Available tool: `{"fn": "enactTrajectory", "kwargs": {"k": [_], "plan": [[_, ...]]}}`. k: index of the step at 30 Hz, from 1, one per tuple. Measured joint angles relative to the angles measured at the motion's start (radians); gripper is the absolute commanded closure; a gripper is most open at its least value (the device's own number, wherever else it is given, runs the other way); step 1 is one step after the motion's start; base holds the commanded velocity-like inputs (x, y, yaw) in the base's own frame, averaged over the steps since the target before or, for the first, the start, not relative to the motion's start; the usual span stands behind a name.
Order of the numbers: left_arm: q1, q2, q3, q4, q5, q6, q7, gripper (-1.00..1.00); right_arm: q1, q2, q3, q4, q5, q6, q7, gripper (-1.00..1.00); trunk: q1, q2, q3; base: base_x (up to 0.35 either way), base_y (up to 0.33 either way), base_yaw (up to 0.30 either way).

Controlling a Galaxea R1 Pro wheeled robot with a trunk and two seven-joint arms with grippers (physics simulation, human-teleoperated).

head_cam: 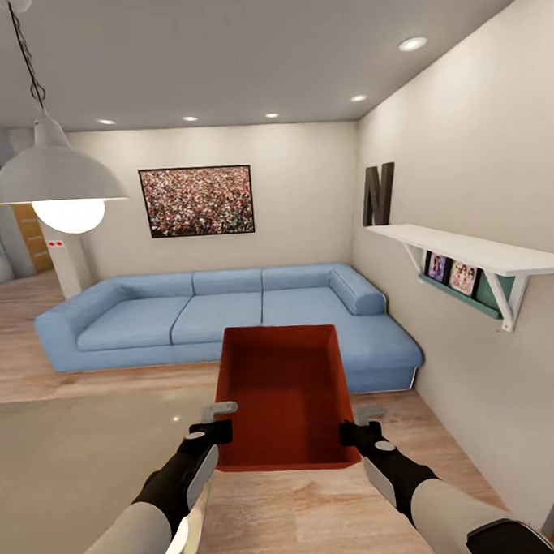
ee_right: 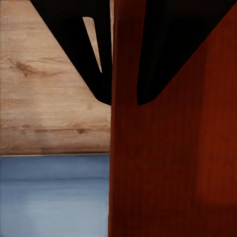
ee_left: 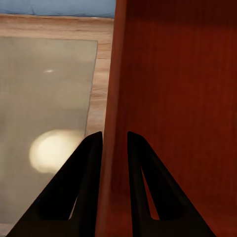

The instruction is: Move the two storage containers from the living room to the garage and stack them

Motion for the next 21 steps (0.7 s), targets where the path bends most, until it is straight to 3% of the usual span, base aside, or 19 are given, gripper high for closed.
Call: {"fn": "enactTrajectory", "kwargs": {"k": [21], "plan": [[0.000,0.000,0.000,0.000,0.000,0.000,0.000,1.00,0.000,0.000,0.000,0.000,0.000,0.000,0.000,1.00,0.000,0.000,0.000,0.000,0.000,0.300]]}}
